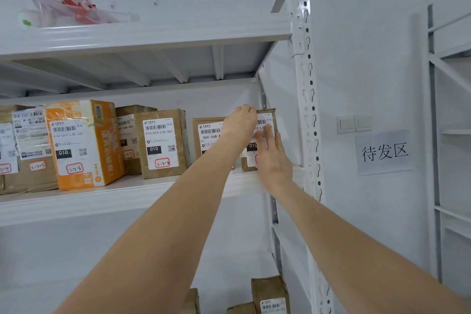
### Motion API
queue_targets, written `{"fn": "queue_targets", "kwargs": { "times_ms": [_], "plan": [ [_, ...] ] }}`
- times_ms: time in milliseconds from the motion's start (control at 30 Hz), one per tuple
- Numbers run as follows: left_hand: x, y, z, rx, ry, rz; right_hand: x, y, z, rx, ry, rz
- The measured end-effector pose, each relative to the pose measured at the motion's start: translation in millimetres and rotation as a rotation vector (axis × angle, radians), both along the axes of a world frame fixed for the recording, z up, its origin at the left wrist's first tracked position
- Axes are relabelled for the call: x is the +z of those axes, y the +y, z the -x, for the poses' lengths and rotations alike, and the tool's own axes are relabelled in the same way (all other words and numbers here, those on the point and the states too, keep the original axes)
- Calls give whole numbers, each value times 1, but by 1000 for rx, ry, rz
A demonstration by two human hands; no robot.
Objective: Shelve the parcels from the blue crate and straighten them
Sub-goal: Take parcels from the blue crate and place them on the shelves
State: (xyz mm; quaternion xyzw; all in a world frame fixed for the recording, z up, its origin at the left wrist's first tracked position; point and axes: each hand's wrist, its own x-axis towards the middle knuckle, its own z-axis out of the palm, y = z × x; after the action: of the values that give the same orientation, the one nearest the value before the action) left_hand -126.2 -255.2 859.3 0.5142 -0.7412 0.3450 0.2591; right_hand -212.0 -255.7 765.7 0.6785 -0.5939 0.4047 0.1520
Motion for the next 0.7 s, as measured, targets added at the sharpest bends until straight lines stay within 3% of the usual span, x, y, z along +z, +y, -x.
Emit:
{"fn": "queue_targets", "kwargs": {
  "times_ms": [700],
  "plan": [
    [1, -21, -1, 11, 18, -41, 6, -18, -4, -46, -14, -20]
  ]
}}
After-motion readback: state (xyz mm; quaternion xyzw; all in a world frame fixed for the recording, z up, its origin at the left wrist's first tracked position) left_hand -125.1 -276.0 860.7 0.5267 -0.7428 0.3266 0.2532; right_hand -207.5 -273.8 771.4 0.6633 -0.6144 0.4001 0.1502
